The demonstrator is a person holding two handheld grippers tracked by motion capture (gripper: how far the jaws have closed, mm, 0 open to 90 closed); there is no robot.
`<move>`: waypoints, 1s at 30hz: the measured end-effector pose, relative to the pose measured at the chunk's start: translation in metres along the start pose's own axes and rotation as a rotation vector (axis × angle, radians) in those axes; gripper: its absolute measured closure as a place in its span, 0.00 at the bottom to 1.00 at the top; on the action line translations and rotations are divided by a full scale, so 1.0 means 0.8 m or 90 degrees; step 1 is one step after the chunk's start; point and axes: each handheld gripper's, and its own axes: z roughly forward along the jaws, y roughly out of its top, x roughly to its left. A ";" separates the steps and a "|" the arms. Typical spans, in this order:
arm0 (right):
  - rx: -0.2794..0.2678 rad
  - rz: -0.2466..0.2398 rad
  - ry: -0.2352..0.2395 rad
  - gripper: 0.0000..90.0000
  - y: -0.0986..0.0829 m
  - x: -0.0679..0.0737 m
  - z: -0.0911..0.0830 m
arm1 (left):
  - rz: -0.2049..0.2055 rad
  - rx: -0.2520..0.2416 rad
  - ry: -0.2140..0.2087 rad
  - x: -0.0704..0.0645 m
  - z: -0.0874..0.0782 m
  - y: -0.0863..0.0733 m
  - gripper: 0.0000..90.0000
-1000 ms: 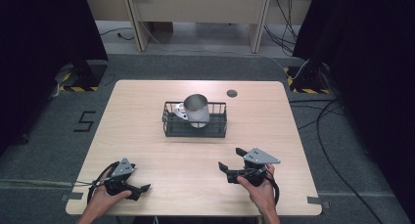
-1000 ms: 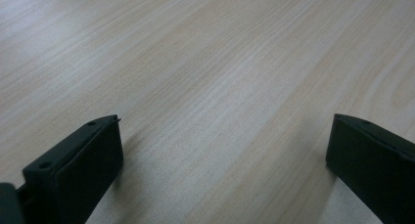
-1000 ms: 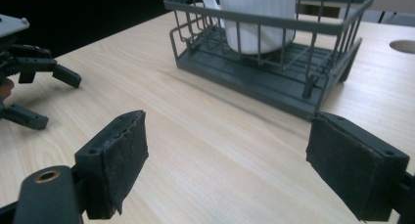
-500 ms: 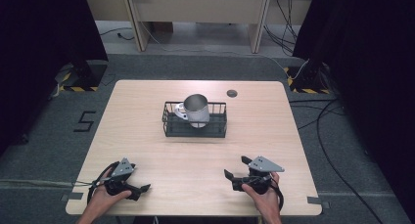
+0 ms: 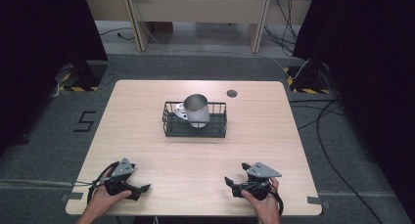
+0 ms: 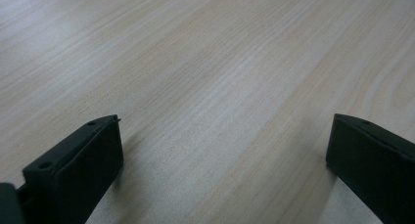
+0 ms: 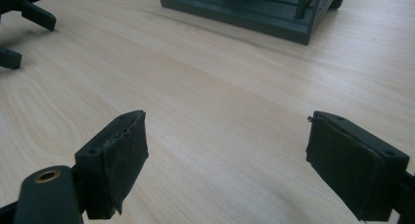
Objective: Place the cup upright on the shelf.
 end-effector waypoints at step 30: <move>0.149 -0.056 -0.050 0.10 -0.016 0.014 0.009 | 0.000 -0.001 0.000 0.000 0.000 0.000 0.00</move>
